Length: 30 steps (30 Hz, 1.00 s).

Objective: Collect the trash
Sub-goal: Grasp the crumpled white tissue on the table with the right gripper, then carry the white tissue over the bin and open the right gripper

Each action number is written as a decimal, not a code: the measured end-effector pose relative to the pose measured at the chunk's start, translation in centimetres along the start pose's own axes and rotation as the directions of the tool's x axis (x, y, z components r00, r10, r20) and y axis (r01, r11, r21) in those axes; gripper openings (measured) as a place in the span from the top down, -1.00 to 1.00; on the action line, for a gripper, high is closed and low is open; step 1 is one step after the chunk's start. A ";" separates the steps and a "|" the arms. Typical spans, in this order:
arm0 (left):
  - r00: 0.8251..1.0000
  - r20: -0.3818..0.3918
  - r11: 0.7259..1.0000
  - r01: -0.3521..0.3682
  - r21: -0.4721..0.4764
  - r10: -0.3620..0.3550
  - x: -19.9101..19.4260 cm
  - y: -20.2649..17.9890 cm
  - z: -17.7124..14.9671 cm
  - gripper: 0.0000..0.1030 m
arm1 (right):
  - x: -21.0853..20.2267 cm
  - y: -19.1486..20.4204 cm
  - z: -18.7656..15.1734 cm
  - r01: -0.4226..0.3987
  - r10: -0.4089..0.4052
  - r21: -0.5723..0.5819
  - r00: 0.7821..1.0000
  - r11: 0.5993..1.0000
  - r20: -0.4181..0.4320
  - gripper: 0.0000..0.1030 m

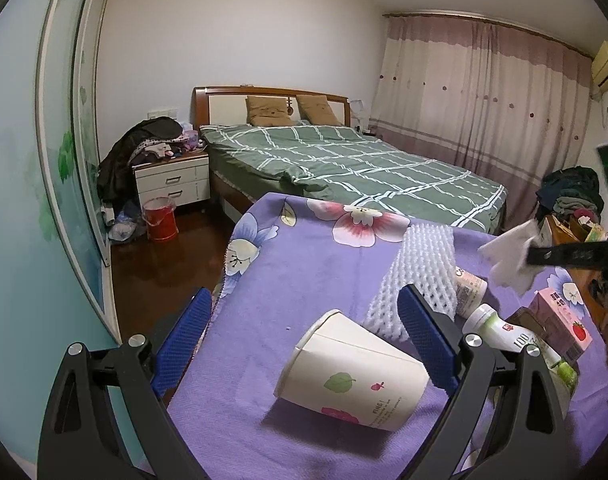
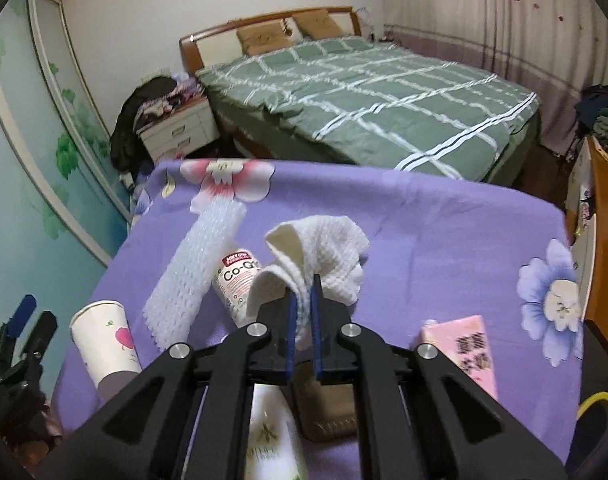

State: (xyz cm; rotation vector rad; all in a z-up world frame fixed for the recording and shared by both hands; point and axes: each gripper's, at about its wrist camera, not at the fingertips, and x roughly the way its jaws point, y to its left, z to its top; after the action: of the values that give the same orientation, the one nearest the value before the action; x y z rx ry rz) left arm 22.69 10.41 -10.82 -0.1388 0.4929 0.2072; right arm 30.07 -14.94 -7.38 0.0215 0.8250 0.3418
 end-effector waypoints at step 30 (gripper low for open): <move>0.999 0.036 0.996 0.035 0.077 -0.038 -1.6 -2.2 -0.4 -0.80 | -20.4 -19.8 -16.8 0.307 -0.399 0.440 0.907 0.844 0.133 0.83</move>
State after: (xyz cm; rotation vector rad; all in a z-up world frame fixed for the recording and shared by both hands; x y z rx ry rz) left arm 21.63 7.96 -10.22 -0.0688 0.4597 0.1548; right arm 10.82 -41.85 -7.21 0.2926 0.6494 -0.1921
